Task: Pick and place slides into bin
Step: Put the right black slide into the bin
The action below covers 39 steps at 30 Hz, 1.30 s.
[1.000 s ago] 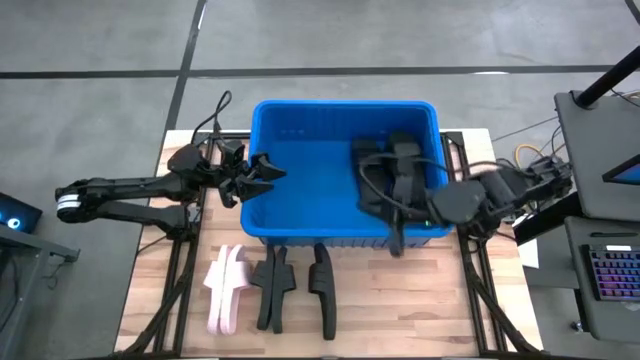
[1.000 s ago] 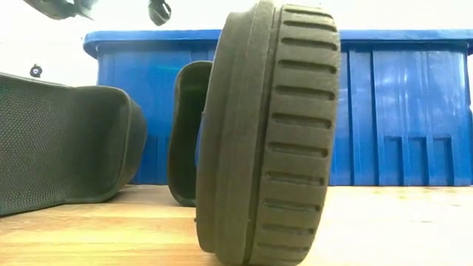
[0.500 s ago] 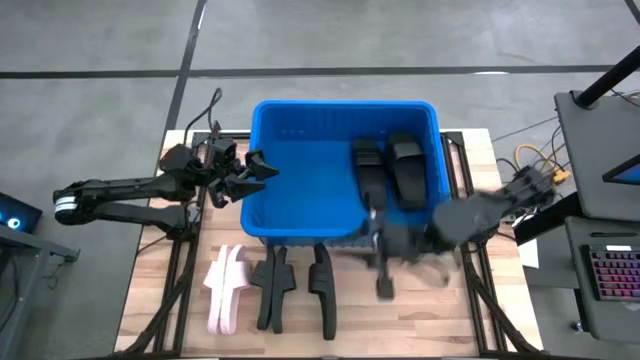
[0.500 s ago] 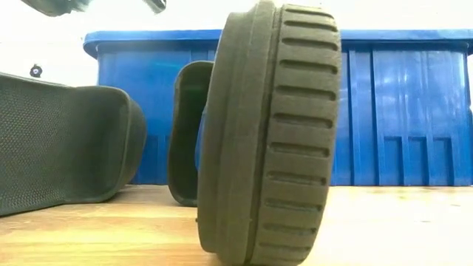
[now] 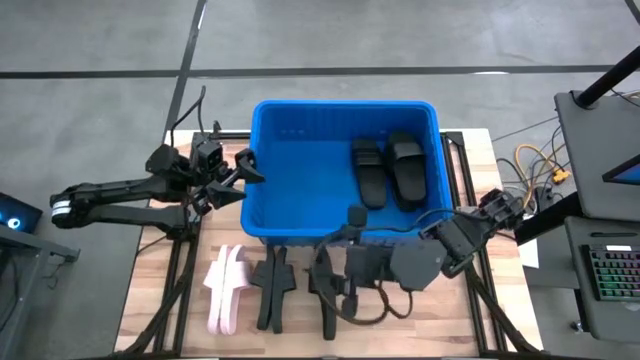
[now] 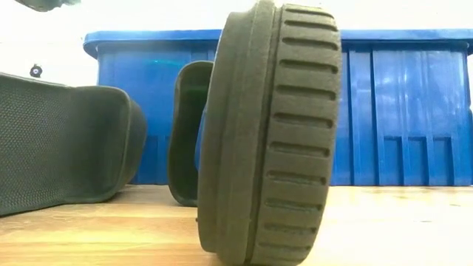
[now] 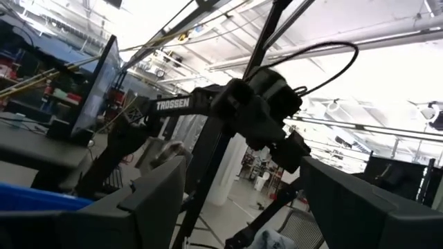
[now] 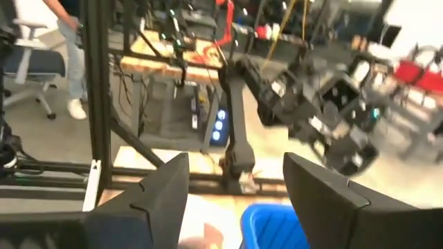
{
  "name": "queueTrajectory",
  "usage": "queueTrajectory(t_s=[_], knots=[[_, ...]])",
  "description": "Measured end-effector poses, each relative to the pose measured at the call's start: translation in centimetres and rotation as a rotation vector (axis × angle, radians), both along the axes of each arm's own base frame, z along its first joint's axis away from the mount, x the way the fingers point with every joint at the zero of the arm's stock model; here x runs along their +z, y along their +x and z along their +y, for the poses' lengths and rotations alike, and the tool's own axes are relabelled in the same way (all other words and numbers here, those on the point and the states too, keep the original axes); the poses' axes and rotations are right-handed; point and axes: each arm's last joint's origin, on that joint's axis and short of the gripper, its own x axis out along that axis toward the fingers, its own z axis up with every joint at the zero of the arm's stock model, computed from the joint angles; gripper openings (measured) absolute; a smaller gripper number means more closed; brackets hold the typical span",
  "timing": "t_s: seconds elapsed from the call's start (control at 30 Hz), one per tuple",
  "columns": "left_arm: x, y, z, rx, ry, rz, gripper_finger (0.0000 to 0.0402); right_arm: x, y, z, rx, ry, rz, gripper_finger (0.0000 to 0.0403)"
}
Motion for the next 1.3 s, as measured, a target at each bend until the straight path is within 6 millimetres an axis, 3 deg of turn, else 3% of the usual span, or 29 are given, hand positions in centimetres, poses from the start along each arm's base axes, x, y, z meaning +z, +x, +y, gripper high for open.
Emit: queueTrajectory(t_s=[0.2, 0.63, 0.87, 1.3], knots=[[-0.2, 0.2, -0.1, -0.042, 0.020, 0.021, 0.0270, -2.6, 0.5, 2.1, -0.033, 0.058, 0.103, 0.0224], [-0.5, 0.4, -0.1, -0.082, 0.035, 0.053, 0.0270, -7.2, 2.2, 3.9, -0.095, 0.145, 0.241, 0.0224], [-0.7, 0.6, -0.1, -0.084, 0.033, 0.065, 0.0270, -11.7, 4.1, 5.6, 0.005, 0.150, 0.424, 0.0224], [-1.1, 0.8, 0.0, -0.084, 0.023, 0.100, 0.0270, -19.6, 6.4, 7.1, -0.053, 0.046, 0.646, 0.0224]])
